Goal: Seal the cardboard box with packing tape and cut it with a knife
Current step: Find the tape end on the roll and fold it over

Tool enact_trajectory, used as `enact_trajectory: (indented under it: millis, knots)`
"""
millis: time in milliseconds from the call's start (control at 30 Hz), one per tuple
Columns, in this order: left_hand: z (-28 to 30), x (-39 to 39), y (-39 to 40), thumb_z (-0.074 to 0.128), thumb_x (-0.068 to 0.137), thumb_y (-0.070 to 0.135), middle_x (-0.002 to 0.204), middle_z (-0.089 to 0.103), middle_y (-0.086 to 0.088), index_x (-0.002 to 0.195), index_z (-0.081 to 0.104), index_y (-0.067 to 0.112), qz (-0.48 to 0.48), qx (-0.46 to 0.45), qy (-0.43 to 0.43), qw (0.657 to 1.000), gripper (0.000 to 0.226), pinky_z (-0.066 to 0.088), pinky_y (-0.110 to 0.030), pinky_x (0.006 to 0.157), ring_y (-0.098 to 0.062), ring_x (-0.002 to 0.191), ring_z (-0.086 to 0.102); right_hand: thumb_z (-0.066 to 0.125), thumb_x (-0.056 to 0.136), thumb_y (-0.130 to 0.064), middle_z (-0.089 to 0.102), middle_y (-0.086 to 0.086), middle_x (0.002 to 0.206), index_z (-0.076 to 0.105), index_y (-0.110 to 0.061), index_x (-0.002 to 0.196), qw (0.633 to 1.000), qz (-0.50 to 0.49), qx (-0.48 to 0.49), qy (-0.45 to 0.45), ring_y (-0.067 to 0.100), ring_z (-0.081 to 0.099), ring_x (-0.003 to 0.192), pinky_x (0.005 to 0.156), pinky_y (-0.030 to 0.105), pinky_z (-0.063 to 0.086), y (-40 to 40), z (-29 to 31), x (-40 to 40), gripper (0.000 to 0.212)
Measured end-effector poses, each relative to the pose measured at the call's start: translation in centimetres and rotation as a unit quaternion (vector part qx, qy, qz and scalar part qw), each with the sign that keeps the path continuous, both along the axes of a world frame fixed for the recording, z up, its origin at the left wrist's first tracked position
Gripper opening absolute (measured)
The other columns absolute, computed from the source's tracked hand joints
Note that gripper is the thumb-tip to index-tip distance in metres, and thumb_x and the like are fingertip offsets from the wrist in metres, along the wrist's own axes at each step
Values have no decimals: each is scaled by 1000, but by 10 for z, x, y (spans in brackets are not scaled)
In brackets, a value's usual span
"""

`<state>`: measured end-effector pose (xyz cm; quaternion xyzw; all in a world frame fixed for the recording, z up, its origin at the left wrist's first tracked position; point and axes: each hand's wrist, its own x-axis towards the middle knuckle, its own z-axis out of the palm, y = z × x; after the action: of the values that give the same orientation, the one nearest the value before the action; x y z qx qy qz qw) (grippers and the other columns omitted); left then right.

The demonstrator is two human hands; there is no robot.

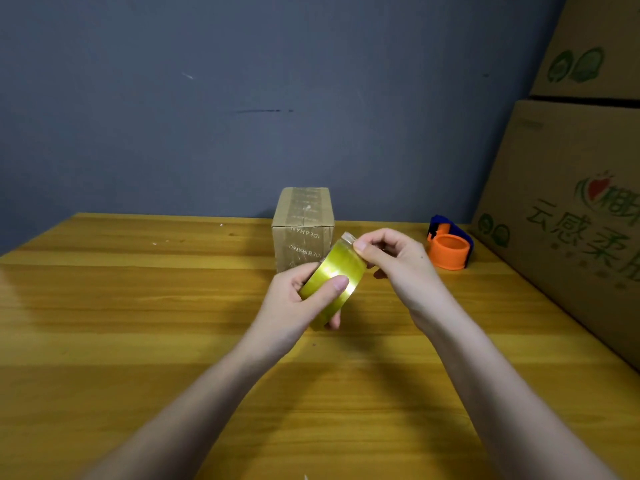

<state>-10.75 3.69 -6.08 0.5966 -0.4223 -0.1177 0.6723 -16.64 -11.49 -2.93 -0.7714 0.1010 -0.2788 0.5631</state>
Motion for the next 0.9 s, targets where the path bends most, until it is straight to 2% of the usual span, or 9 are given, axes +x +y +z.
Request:
enact_trajectory:
  millis: [267, 333, 400, 500, 600, 633, 700, 800, 900]
  knots:
    - [-2, -5, -5, 57, 87, 23, 49, 61, -1, 68, 59, 13, 0, 30, -27, 999, 21, 44, -15, 51, -11, 46, 56, 59, 89, -17, 62, 0, 85, 64, -21, 82, 994, -20, 104, 31, 17, 56, 82, 75, 36, 47, 0, -13, 12, 10]
    - [-2, -5, -6, 55, 87, 25, 50, 61, -2, 70, 59, 11, 6, 29, -30, 999, 23, 44, -16, 52, -12, 47, 56, 62, 88, -21, 64, 3, 91, 64, -20, 90, 993, -29, 103, 55, 16, 58, 82, 78, 34, 50, -6, -17, 15, 3]
    - [-2, -3, -9, 52, 89, 31, 52, 61, -3, 72, 59, 12, 24, 37, -29, 999, 26, 46, -21, 56, -14, 50, 57, 56, 92, -13, 65, 3, 94, 63, -19, 96, 994, -100, 39, 11, 10, 58, 80, 76, 23, 52, -9, -22, 14, 9]
    - [-2, 3, -15, 34, 91, 50, 63, 67, -4, 75, 65, 17, 62, 43, 19, 997, 48, 49, -31, 67, -21, 64, 64, 45, 97, -23, 63, -4, 108, 61, -22, 111, 978, -154, -105, -96, 7, 58, 103, 94, 28, 47, 7, -25, 2, 22]
    - [-1, -1, -26, 20, 77, 73, 119, 62, 12, 115, 60, 35, 93, 35, 54, 994, 66, 37, -35, 108, -9, 121, 55, 26, 92, -51, 50, -6, 136, 45, -23, 137, 956, -96, -277, -23, 7, 44, 127, 105, 26, 35, 36, -27, 0, 56]
    - [0, -6, -29, 17, 75, 75, 126, 56, 19, 120, 54, 41, 98, 30, 33, 994, 67, 31, -31, 113, -1, 126, 47, 21, 90, -53, 46, -6, 141, 40, -22, 141, 945, -97, -311, 0, 9, 40, 131, 108, 26, 33, 40, -28, 2, 62]
    - [1, -15, -33, 11, 72, 82, 126, 58, 16, 118, 54, 44, 119, 54, -35, 991, 74, 31, -28, 110, 2, 121, 48, 16, 89, -52, 48, -2, 140, 40, -20, 142, 933, -126, -338, 7, 14, 41, 130, 107, 25, 30, 41, -27, 5, 66]
    - [-1, -21, -33, -7, 63, 88, 127, 61, 1, 134, 48, 23, 162, 109, -162, 967, 111, 40, -22, 87, -10, 116, 52, 20, 94, -49, 58, 0, 132, 51, -24, 133, 941, -153, -293, 75, 22, 50, 123, 101, 31, 33, 35, -15, 10, 55]
    - [4, -20, -28, -11, 61, 89, 80, 66, 2, 89, 60, 21, 191, 118, -230, 947, 102, 33, -24, 56, -19, 76, 61, 22, 93, -52, 65, 3, 122, 59, -29, 118, 957, -134, -225, 126, 29, 56, 114, 92, 36, 40, 32, -9, 14, 50]
